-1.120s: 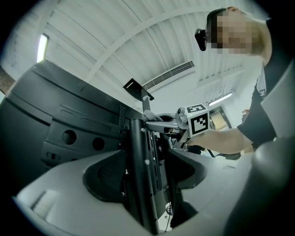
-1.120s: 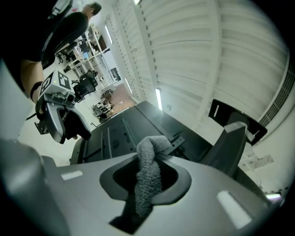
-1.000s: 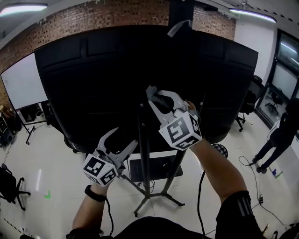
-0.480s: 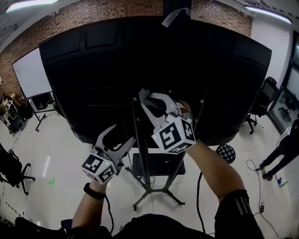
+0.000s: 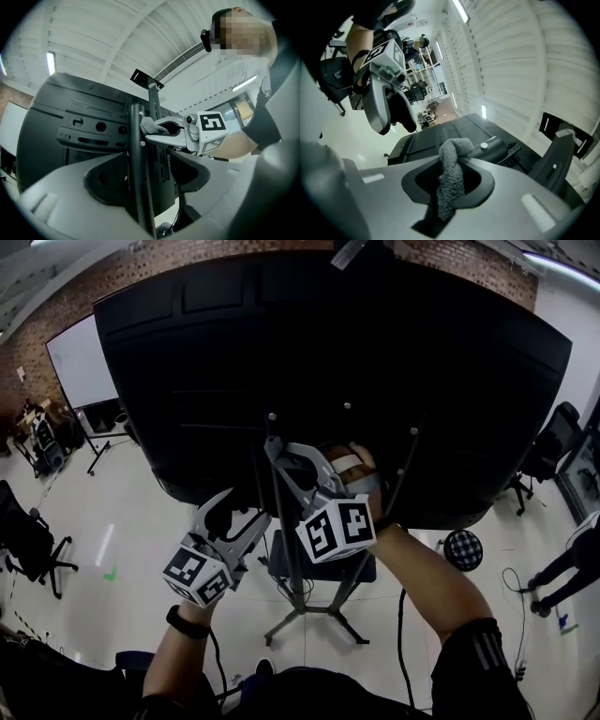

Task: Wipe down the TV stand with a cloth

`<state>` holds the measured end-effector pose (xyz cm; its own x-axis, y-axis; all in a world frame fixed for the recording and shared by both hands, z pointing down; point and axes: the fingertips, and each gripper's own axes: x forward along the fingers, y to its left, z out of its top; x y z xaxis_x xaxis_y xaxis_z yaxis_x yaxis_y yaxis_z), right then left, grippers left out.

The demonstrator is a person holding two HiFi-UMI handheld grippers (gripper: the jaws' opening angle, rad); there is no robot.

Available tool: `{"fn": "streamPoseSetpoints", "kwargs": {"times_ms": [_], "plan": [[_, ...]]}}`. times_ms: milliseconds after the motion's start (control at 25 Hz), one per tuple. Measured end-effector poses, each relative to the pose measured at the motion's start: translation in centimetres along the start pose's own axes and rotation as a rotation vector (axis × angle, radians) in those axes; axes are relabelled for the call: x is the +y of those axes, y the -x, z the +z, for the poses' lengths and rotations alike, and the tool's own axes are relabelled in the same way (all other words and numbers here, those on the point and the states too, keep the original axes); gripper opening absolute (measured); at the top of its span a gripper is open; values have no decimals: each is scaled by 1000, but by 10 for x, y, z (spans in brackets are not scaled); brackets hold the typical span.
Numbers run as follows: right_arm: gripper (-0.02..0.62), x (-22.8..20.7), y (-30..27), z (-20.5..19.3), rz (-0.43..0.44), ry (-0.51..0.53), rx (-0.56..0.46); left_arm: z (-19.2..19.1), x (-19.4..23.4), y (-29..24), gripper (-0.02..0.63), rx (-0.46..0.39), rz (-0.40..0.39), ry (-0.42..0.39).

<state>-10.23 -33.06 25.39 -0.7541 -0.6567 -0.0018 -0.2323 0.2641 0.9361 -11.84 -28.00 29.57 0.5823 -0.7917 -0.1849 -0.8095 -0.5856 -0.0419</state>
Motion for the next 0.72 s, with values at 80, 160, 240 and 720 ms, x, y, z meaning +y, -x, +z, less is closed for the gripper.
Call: {"fn": "streamPoseSetpoints", "kwargs": {"times_ms": [80,160,240,720], "plan": [[58,12,-1,-2,15,33,-6,-7,0,4,302,13,13,2],[58,22,-2,-4,13,85,-4,-15,1,8,302,20,19,7],[58,26,-2,-5,-12,130,4,-22,2,10,302,32,16,12],[58,76,-5,-21,28,259,130,-71,4,14,311,106,-112,76]]}}
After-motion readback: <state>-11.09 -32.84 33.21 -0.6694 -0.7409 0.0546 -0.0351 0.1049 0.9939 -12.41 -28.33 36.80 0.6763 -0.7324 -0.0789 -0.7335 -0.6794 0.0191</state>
